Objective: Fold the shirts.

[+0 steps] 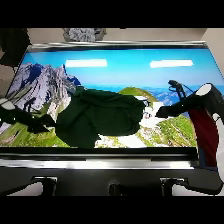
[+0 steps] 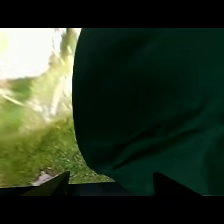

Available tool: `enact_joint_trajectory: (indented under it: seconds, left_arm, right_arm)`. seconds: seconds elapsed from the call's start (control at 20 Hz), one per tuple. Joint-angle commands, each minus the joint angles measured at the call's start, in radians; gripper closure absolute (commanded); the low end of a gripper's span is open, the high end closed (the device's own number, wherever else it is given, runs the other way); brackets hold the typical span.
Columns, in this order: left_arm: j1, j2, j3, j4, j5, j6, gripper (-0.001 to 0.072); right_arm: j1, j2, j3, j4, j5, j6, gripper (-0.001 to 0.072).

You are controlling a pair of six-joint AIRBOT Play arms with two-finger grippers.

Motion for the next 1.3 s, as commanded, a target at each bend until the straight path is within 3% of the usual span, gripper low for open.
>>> enact_joint_trajectory:
  seconds: [0.0,0.1,0.15,0.25,0.3,0.4,0.5,0.6,0.65,0.8,0.85,0.9,0.95,1.1,1.25]
  left_arm:
    - [0.049,0.058,-0.218,-0.158,0.091,0.095,0.0107]
    - [0.019,0.041,-0.249,-0.161,0.145,0.093,0.011]
    - [0.007,0.031,-0.251,-0.168,0.169,0.093,0.0167]
    - [-0.005,0.021,-0.251,-0.176,0.224,0.076,0.0211]
    - [-0.008,0.021,-0.251,-0.175,0.256,0.059,0.0302]
    - [-0.008,0.02,-0.251,-0.175,0.293,0.051,0.034]
    - [-0.008,0.016,-0.251,-0.175,0.306,0.048,0.0483]
    - [-0.007,0.016,-0.251,-0.175,0.306,0.05,0.0675]
    - [-0.008,0.016,-0.251,-0.175,0.306,0.052,0.0674]
    - [-0.007,0.018,-0.25,-0.176,0.303,0.053,0.0675]
    - [-0.007,0.018,-0.25,-0.176,0.3,0.057,0.0675]
    - [-0.007,0.02,-0.249,-0.175,0.299,0.061,0.0675]
    - [-0.006,0.021,-0.244,-0.175,0.295,0.064,0.0675]
    - [-0.005,0.036,-0.129,-0.171,0.225,0.121,0.0678]
    - [-0.006,0.122,0.146,-0.17,0.183,0.138,0.0679]
  right_arm:
    - [0.026,0.002,-0.077,0.005,0.018,-0.029,0.0082]
    - [0.06,0.002,-0.103,0.008,-0.029,-0.028,0.0045]
    - [0.076,-0.002,-0.111,0.008,-0.047,-0.027,0.0026]
    - [0.092,-0.029,-0.112,0.05,-0.048,-0.024,0.0025]
    - [0.092,-0.048,-0.112,0.111,-0.049,-0.025,0.0025]
    - [0.092,-0.086,-0.112,0.2,-0.069,-0.025,0.0025]
    - [0.093,-0.13,-0.112,0.247,-0.082,-0.024,0.0026]
    - [0.114,-0.167,-0.114,0.256,-0.082,0.002,0.0027]
    - [0.137,-0.185,-0.116,0.251,-0.088,0.013,0.003]
    - [0.214,-0.223,-0.116,0.238,-0.146,0.06,0.0154]
    - [0.23,-0.227,-0.116,0.229,-0.172,0.089,0.0258]
    - [0.242,-0.227,-0.116,0.223,-0.196,0.116,0.0424]
    - [0.243,-0.227,-0.116,0.228,-0.208,0.132,0.066]
    - [0.232,-0.163,-0.09,0.189,-0.159,0.056,0.0669]
    - [0.232,0.017,0.06,-0.019,-0.119,0.01,0.0669]
